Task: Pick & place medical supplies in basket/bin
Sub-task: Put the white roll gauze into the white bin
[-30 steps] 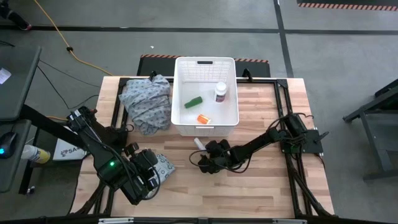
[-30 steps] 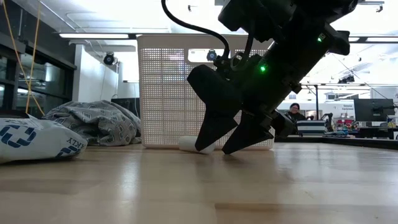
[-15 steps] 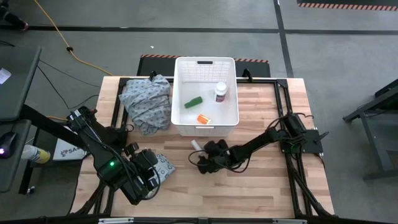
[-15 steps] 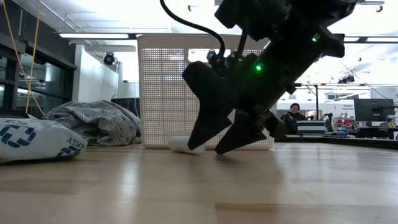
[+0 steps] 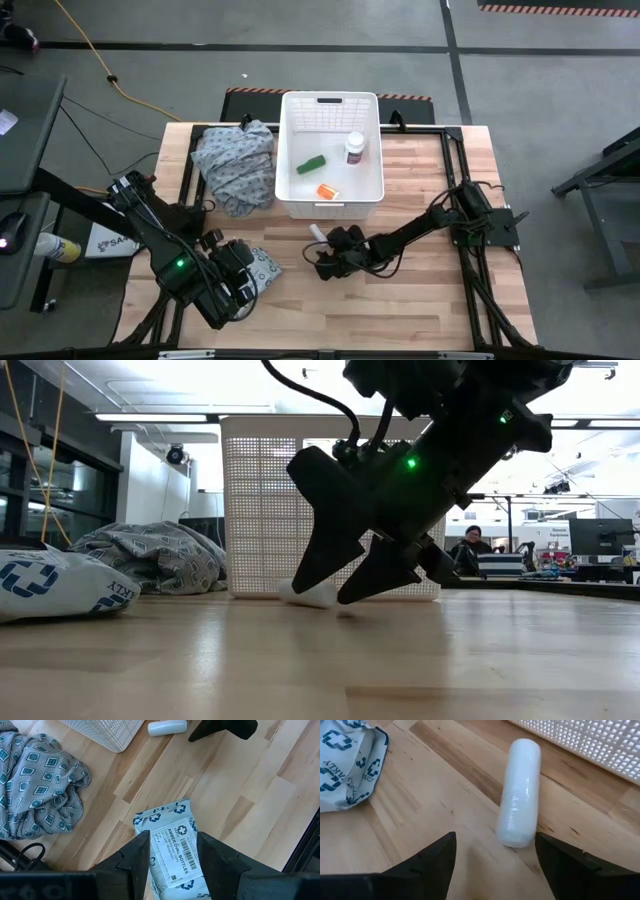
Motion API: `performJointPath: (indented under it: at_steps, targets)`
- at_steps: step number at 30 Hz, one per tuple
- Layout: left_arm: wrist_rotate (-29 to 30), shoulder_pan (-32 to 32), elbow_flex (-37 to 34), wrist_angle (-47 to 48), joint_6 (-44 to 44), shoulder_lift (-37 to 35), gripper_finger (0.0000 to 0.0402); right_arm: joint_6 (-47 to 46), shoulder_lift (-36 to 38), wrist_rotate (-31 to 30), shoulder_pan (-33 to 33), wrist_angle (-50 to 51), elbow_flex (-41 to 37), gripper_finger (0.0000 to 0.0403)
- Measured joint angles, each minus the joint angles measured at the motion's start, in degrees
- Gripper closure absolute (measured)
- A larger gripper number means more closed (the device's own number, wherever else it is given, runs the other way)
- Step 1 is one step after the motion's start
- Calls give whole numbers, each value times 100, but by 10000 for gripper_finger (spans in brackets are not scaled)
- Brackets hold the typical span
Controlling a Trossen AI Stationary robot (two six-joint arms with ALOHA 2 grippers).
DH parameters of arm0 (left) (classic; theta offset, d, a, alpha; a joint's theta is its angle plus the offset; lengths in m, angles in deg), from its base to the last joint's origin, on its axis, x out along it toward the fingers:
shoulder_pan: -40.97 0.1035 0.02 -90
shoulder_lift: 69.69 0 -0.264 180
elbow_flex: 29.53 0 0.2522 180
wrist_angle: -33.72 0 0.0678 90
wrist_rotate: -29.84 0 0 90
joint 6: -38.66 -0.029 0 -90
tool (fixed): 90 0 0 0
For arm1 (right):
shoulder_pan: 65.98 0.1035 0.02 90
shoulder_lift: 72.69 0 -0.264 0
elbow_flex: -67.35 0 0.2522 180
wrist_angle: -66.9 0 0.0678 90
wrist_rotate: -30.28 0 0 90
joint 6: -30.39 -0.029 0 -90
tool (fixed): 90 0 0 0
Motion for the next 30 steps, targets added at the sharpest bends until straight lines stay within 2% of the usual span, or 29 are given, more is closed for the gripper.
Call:
performJointPath:
  at_steps: [6,13,30]
  targets:
    - [-1,0,0,0,0,0,206,171,0,28,-157,-53,0,171]
    - [-2,0,0,0,0,0,206,370,2,355,-337,-174,1,205]
    - [-6,0,0,0,-166,2,206,199,-80,387,-407,-215,8,249]
